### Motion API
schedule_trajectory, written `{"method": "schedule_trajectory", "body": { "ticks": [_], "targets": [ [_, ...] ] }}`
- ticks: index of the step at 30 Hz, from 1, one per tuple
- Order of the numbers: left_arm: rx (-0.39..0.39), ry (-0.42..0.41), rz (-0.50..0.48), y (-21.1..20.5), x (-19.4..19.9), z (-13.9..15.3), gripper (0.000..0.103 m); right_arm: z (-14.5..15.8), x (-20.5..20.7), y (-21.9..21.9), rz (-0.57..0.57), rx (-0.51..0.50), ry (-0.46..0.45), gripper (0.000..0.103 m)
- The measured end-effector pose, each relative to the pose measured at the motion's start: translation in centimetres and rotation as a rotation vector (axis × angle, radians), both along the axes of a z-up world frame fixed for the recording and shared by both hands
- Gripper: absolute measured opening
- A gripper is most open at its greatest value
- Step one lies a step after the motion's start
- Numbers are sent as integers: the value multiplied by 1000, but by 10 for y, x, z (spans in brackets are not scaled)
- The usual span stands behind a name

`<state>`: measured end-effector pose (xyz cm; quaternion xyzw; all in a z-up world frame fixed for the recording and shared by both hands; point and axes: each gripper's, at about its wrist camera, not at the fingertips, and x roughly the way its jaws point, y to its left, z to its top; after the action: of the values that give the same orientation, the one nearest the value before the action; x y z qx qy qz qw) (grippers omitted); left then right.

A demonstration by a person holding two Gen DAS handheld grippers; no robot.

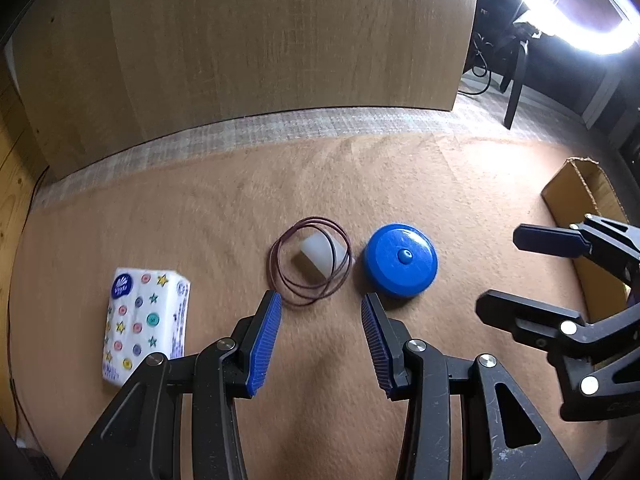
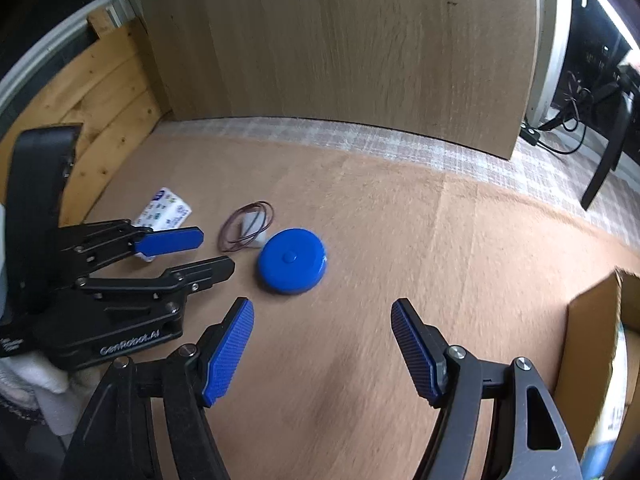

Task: Organize objects
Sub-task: 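Withdraw both tools from the box toward the blue tape measure, then close the left gripper on the dark rubber band while the right tool approaches the tape measure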

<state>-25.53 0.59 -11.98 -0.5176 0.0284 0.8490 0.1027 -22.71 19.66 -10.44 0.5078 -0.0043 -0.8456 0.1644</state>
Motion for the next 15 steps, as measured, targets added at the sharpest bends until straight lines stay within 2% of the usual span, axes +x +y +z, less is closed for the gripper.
{"method": "schedule_trajectory", "body": {
  "ticks": [10, 12, 15],
  "targets": [
    [-10, -8, -7, 8, -11, -15, 45, -14, -15, -2, 14, 41, -22, 68],
    [-17, 0, -2, 9, -14, -16, 41, -15, -17, -1, 12, 40, -23, 68],
    [-15, 2, 12, 9, -17, -16, 29, -15, -18, 0, 16, 44, -22, 68]
  ]
}}
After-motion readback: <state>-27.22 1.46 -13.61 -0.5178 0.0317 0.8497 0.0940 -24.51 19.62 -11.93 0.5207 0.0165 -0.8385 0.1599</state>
